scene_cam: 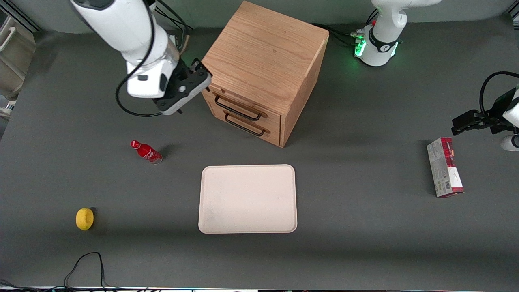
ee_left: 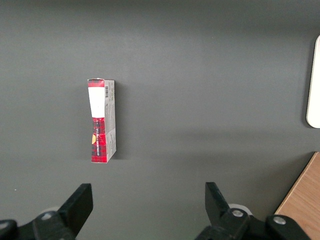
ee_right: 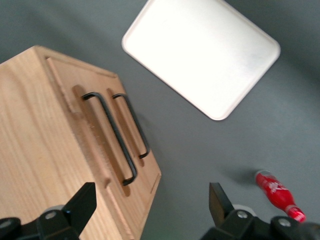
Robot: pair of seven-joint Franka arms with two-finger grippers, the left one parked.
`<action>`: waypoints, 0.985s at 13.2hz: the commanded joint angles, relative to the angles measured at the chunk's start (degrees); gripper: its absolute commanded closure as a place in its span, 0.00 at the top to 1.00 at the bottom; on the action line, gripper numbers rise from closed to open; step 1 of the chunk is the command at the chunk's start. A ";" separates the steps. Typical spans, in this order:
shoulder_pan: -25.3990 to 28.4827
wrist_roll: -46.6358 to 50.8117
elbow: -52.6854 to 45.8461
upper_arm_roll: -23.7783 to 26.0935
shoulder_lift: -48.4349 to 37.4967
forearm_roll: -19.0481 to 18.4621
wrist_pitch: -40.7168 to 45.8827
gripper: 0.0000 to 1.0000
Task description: Open upper drawer
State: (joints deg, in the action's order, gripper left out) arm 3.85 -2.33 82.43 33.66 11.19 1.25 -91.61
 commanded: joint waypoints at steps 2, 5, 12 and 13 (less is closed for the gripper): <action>-0.34 -5.84 -2.19 4.66 9.09 -0.64 1.43 1.00; 0.27 -8.56 -1.93 6.07 14.99 -0.81 0.47 1.00; 0.28 -12.44 4.13 5.98 16.06 -1.60 -7.17 1.00; 0.28 -13.22 5.36 5.89 16.06 -1.60 -8.66 1.00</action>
State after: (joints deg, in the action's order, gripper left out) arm 4.13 -13.55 85.15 39.43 27.90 0.71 -97.32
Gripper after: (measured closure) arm 0.000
